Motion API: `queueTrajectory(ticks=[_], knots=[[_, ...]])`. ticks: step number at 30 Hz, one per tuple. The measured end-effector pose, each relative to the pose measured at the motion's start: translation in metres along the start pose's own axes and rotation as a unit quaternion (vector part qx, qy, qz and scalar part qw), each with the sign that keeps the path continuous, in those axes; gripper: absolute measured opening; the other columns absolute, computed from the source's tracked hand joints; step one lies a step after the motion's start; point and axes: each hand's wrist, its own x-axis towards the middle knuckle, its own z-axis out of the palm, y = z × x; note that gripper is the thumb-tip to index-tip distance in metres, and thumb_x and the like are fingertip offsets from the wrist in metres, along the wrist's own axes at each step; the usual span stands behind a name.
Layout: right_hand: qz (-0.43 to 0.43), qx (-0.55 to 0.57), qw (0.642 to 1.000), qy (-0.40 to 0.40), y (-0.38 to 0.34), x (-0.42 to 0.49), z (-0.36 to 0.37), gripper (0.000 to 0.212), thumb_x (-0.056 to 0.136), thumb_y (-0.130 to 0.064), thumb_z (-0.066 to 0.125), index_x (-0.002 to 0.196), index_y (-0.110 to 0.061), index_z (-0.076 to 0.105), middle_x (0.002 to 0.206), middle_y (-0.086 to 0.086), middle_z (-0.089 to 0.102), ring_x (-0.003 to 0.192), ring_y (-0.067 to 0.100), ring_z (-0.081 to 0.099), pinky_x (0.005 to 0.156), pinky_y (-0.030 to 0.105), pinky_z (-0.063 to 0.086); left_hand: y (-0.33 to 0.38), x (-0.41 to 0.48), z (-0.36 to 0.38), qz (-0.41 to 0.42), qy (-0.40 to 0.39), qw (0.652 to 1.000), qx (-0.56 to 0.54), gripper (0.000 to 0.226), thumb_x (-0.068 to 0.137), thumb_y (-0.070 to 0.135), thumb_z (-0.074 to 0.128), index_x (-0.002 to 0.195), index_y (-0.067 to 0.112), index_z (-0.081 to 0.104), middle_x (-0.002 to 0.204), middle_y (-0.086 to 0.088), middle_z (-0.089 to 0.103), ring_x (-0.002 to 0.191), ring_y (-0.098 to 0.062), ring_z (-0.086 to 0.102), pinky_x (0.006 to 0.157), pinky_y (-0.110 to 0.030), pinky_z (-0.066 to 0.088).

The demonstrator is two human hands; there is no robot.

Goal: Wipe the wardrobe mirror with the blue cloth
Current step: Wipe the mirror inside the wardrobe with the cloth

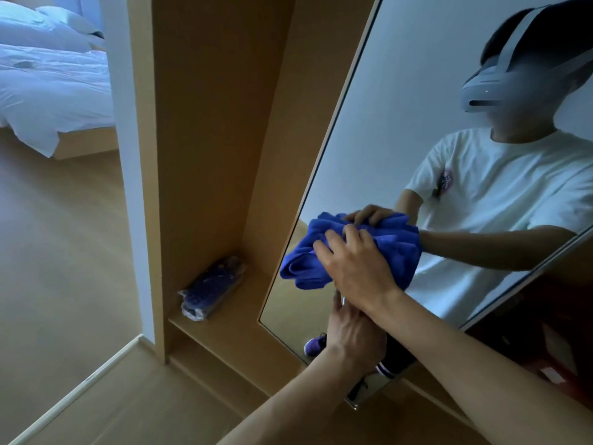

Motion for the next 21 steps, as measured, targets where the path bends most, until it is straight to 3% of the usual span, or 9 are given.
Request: queueTrajectory(ticks=[4, 9, 15, 18, 21], knots=[[0.035, 0.081, 0.996, 0.006, 0.022, 0.016, -0.01, 0.04, 0.082, -0.008, 0.052, 0.119, -0.02, 0.059, 0.112, 0.004, 0.067, 0.1, 0.034, 0.055, 0.086, 0.042, 0.046, -0.013, -0.001, -0.002, 0.013, 0.014, 1.0, -0.024, 0.069, 0.105, 0.044, 0.045, 0.163, 0.024, 0.013, 0.171, -0.009, -0.002, 0.157, -0.028, -0.009, 0.127, -0.052, 0.001], [0.085, 0.155, 0.98, 0.097, 0.059, 0.025, -0.031, 0.052, 0.071, -0.001, 0.069, 0.121, -0.014, 0.065, 0.109, 0.007, 0.072, 0.09, 0.035, 0.059, 0.081, 0.047, 0.053, -0.029, 0.0, -0.006, 0.04, 0.1, 0.992, -0.068, 0.07, 0.102, 0.042, 0.051, 0.16, 0.029, 0.015, 0.171, -0.006, -0.007, 0.157, -0.025, 0.005, 0.124, -0.048, 0.022], [0.068, 0.118, 0.987, 0.081, 0.053, 0.015, -0.023, 0.046, 0.086, -0.015, 0.053, 0.131, -0.019, 0.058, 0.123, 0.003, 0.066, 0.1, 0.032, 0.054, 0.09, 0.044, 0.047, -0.054, 0.003, -0.027, -0.017, 0.165, 0.977, -0.136, 0.069, 0.1, 0.033, 0.053, 0.158, 0.025, 0.016, 0.164, -0.014, 0.013, 0.142, -0.035, 0.036, 0.108, -0.048, 0.046], [0.096, 0.122, 0.983, 0.096, 0.051, 0.013, -0.018, 0.046, 0.087, -0.012, 0.053, 0.132, -0.019, 0.058, 0.127, 0.003, 0.065, 0.101, 0.032, 0.055, 0.088, 0.045, 0.047, -0.078, 0.004, -0.04, -0.066, 0.2, 0.967, -0.143, 0.071, 0.099, 0.029, 0.057, 0.159, 0.018, 0.022, 0.162, -0.018, 0.018, 0.142, -0.036, 0.034, 0.111, -0.049, 0.042], [0.103, 0.118, 0.981, 0.111, 0.047, 0.01, -0.016, 0.049, 0.085, -0.009, 0.051, 0.132, -0.017, 0.059, 0.129, 0.005, 0.065, 0.101, 0.034, 0.056, 0.085, 0.046, 0.048, -0.105, 0.009, -0.053, -0.087, 0.202, 0.967, -0.132, 0.071, 0.101, 0.029, 0.053, 0.161, 0.017, 0.017, 0.168, -0.018, 0.005, 0.154, -0.036, 0.014, 0.121, -0.046, 0.03]])
